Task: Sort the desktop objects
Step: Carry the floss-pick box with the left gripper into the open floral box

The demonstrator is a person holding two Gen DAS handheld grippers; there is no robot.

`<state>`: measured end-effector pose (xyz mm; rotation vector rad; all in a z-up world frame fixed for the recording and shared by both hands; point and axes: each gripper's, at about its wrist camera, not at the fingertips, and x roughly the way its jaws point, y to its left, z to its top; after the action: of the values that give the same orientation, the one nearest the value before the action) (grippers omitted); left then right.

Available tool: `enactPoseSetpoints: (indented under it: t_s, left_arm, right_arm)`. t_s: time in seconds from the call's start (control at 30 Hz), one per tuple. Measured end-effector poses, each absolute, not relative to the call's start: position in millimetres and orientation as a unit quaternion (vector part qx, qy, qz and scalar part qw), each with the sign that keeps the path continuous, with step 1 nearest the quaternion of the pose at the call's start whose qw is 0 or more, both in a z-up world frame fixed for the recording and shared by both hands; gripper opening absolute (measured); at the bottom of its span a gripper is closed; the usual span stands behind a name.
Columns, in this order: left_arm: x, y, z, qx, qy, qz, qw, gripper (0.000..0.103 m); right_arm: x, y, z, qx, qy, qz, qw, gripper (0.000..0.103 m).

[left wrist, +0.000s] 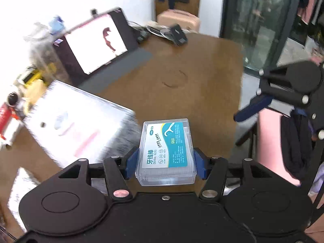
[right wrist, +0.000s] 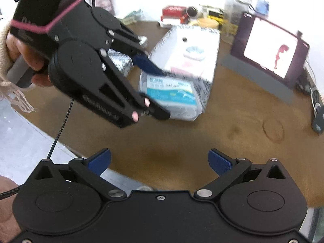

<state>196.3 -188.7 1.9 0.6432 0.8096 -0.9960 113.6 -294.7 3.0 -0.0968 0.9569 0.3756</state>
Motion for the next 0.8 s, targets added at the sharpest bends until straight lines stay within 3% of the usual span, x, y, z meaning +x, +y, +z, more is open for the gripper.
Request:
enactPoseSetpoints:
  t_s: [0.23, 0.8]
  left_arm:
    - [264, -188, 17, 0.310, 0.362, -0.439, 0.762, 0.056]
    - [370, -207, -58, 0.333, 0.452, -0.477, 0.677, 0.056]
  right_arm:
    - [174, -288, 8, -0.013, 0.458, 0.187, 0.869, 0.103]
    - [247, -290, -33, 0.053, 0.517, 0.146, 0.842, 0.103]
